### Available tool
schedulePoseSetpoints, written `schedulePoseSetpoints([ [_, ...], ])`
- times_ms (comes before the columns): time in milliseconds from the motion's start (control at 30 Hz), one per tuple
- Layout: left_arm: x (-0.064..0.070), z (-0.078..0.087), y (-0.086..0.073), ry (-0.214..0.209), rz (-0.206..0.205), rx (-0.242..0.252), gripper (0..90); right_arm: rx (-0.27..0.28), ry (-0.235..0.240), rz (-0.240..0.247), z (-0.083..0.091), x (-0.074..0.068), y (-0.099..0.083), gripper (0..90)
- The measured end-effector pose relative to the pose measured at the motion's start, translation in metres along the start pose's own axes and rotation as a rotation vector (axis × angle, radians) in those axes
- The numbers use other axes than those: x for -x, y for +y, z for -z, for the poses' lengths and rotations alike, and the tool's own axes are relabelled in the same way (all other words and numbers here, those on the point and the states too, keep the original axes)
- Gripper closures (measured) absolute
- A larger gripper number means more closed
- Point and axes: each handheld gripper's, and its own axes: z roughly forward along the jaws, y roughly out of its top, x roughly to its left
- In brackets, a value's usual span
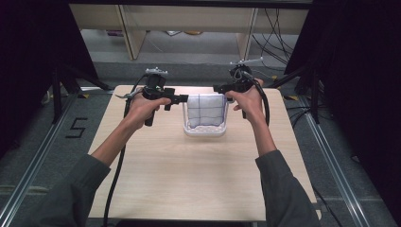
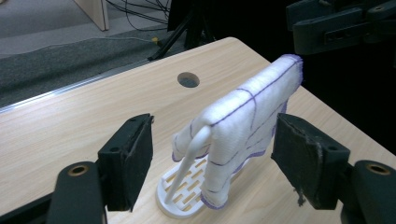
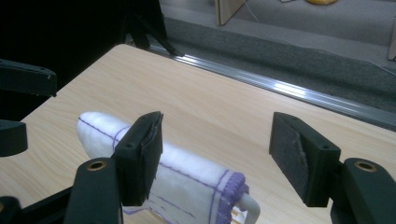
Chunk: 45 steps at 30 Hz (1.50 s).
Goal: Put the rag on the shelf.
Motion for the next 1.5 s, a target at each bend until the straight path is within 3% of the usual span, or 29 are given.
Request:
schedulePoseSetpoints([
  [133,0.005,0.004,-0.004,-0.061,0.037,0.009,28.0,0.012,0.012,0.012,0.005,-0.002,-0.004,34.9],
  [167,0.006,0.006,-0.006,-0.05,0.018,0.01,27.9,0.019,0.014,0.028,0.007,-0.002,-0.006,34.2],
  [267,0.011,0.01,-0.009,-0.014,-0.037,0.003,26.5,0.019,0.009,0.015,0.013,-0.005,-0.01,28.0],
  [400,0.017,0.016,-0.016,-0.049,-0.047,0.014,23.8,0.041,0.006,0.037,0.022,-0.007,-0.018,25.0],
  [433,0.019,0.019,-0.019,-0.061,-0.056,0.017,23.1,0.041,0.011,0.02,0.024,-0.009,-0.02,23.6],
  [633,0.024,0.031,-0.035,-0.1,-0.046,0.026,15.9,0.07,0.028,0.021,0.035,-0.011,-0.035,20.6],
  [933,0.024,0.046,-0.063,-0.125,-0.039,0.052,15.3,0.098,0.033,0.044,0.043,-0.017,-0.057,21.0],
  [1267,0.028,0.059,-0.089,-0.143,-0.053,0.054,15.2,0.091,0.052,0.066,0.045,-0.025,-0.074,20.5],
  [1433,0.033,0.061,-0.105,-0.114,-0.102,0.036,15.2,0.104,0.05,0.079,0.046,-0.03,-0.08,21.8],
  [1500,0.034,0.061,-0.111,-0.12,-0.101,0.035,15.3,0.092,0.045,0.084,0.047,-0.032,-0.083,21.7],
])
